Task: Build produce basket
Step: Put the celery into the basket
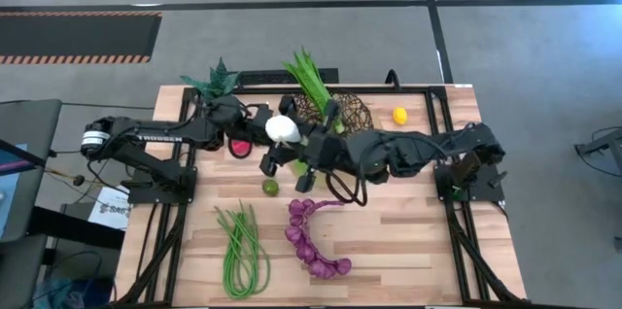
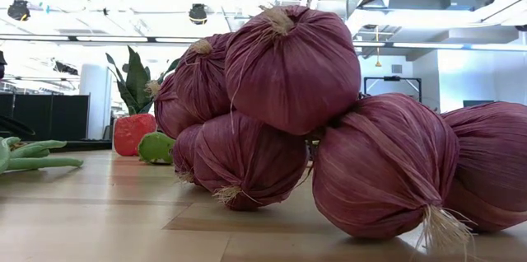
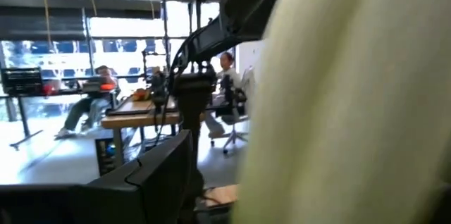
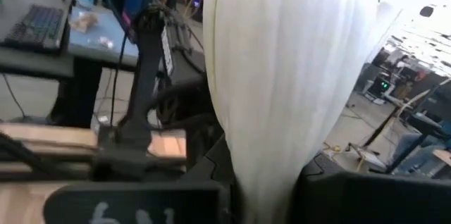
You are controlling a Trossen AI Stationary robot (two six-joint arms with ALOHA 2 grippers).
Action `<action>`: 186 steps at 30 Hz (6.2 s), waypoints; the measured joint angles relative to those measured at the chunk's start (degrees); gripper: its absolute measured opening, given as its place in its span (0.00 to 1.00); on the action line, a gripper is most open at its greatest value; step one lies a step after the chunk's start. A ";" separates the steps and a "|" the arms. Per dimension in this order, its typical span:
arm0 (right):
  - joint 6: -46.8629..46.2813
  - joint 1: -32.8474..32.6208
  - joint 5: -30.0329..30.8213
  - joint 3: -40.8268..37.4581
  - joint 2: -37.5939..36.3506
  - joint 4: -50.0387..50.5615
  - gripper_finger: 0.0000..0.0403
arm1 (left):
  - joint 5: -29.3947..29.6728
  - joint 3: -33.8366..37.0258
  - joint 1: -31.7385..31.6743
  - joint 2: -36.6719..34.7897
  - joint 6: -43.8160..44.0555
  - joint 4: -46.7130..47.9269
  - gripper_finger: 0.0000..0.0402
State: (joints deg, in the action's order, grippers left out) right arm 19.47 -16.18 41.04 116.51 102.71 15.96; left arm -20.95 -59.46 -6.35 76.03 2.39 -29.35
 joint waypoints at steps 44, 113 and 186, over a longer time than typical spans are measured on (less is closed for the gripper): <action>23.83 -13.12 48.86 17.78 -1.54 -4.28 0.66 | 7.23 0.11 -3.76 -2.46 -2.77 33.91 0.03; -115.62 -24.57 -7.53 -60.04 -26.46 44.59 0.00 | 47.24 -57.42 -18.03 35.62 -41.37 119.37 0.02; -108.98 -25.45 -5.09 -60.02 -24.69 38.58 0.00 | 83.91 -57.88 -6.75 53.50 -45.92 103.33 0.62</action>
State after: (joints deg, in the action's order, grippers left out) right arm -89.52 -41.62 35.94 56.49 78.02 54.55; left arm 62.96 -117.34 -13.10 129.53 -43.52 73.98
